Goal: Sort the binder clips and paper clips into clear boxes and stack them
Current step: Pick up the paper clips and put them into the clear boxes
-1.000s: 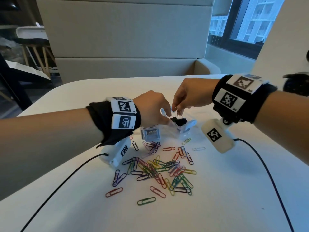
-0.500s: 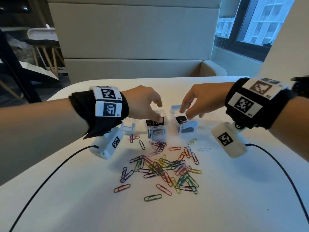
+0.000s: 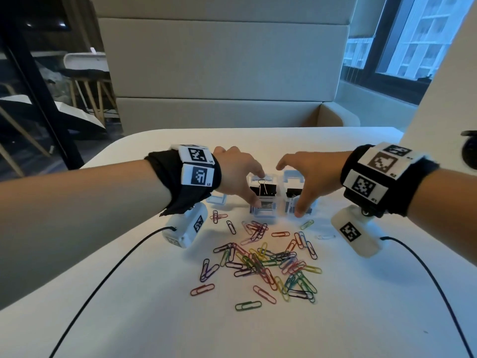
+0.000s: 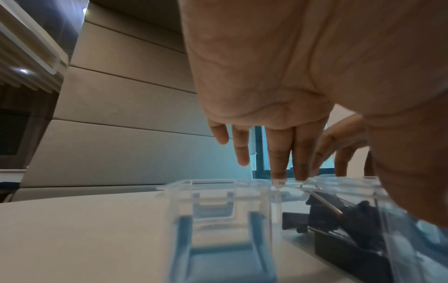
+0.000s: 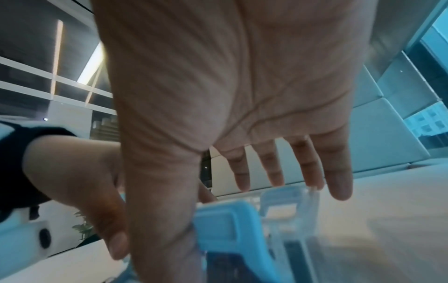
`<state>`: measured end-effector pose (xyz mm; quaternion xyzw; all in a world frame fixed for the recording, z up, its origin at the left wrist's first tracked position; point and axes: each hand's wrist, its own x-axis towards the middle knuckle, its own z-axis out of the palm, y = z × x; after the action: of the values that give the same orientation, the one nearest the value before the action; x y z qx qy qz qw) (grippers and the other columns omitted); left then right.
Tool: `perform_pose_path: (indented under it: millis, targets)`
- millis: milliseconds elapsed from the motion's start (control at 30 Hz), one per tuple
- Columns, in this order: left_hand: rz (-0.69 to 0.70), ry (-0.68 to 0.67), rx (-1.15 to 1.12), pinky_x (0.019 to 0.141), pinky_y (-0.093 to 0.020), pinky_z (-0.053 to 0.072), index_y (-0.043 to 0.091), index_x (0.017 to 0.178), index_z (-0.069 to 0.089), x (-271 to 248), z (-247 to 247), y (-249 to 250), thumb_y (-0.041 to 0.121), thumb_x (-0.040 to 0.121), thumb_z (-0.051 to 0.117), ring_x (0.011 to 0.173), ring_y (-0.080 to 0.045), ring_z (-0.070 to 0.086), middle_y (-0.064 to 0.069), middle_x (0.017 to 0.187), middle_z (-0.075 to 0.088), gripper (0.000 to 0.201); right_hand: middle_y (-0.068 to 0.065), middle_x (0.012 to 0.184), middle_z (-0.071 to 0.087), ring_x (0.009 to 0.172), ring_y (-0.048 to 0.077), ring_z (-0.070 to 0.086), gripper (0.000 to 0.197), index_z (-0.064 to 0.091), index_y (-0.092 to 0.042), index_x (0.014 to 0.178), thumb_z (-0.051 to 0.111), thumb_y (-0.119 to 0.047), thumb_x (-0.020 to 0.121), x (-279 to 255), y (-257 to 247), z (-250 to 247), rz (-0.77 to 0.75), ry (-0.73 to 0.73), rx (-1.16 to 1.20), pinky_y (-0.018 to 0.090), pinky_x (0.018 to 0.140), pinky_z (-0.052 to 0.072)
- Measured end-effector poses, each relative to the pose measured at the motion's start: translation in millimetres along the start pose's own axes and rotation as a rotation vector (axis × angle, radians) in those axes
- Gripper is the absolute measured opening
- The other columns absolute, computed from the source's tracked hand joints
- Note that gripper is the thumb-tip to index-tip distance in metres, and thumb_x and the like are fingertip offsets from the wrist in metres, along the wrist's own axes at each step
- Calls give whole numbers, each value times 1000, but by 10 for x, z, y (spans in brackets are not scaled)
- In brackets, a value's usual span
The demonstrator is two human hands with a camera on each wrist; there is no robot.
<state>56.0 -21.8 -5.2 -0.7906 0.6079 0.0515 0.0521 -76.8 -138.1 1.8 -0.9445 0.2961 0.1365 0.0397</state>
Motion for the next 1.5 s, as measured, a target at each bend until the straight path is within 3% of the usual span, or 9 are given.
perform_pose_path:
  millis: [100, 333, 433, 600, 867, 1033, 1300, 1400, 1500]
  targets:
    - [23, 13, -44, 98, -36, 28, 31, 139, 42, 46, 1, 16, 59, 72, 69, 128, -20, 39, 9, 141, 49, 77, -1, 144, 43, 127, 21, 45, 99, 33, -29, 143, 85, -44, 61, 51, 38, 53, 10, -21, -21, 41, 106, 40]
    - [6, 8, -219, 104, -40, 26, 22, 144, 26, 130, 72, 51, 54, 69, 74, 132, -18, 42, 13, 146, 45, 95, 1, 140, 48, 121, 22, 49, 82, 44, -26, 136, 83, -39, 65, -24, 185, -276, 42, 211, 65, 38, 100, 43]
    - [-1, 23, -252, 106, -40, 27, 19, 147, 17, 148, 77, 91, 52, 69, 76, 132, -20, 44, 11, 148, 44, 104, -2, 138, 48, 106, 17, 47, 78, 45, -27, 136, 81, -36, 68, -90, 175, -413, 5, 281, 131, 29, 88, 40]
    - [-46, 66, -248, 106, -45, 30, 12, 148, 8, 156, 68, 135, 53, 56, 84, 128, -24, 50, 6, 139, 54, 126, -5, 133, 51, 100, 12, 46, 80, 44, -29, 137, 82, -36, 67, -110, -20, -377, -84, 238, 146, 28, 84, 40]
    - [-88, 103, -319, 99, -40, 39, 14, 145, 15, 124, 112, 169, 43, 53, 88, 117, -26, 55, -1, 132, 57, 121, -1, 132, 53, 114, 20, 51, 81, 45, -24, 136, 82, -35, 65, -4, -198, -189, -119, 230, 114, 37, 99, 46]
    - [-102, 117, -395, 87, -32, 38, 15, 146, 14, 146, 142, 159, 39, 52, 90, 116, -25, 55, -3, 133, 56, 123, -2, 133, 53, 109, 16, 50, 79, 46, -25, 135, 83, -34, 65, 8, -194, -187, -118, 236, 115, 33, 96, 46]
    - [-112, 118, -423, 85, -30, 38, 17, 145, 16, 171, 154, 167, 37, 52, 91, 117, -25, 55, -4, 133, 55, 121, -2, 136, 51, 120, 20, 50, 82, 47, -29, 136, 83, -39, 64, 13, -217, -190, -116, 240, 39, 38, 100, 45]
    - [-92, 86, -381, 89, -30, 39, 19, 145, 18, 158, 107, 143, 41, 51, 90, 119, -23, 53, 0, 137, 52, 121, -1, 136, 52, 119, 21, 51, 83, 45, -28, 138, 83, -38, 65, 35, -203, -181, -110, 247, 37, 36, 99, 45]
    - [-91, 44, -291, 103, -38, 40, 22, 147, 19, 116, -8, 24, 41, 56, 87, 127, -23, 47, 0, 143, 46, 115, -2, 140, 50, 123, 21, 48, 88, 42, -31, 141, 83, -41, 64, 44, -147, -166, -93, 255, 39, 35, 101, 42]
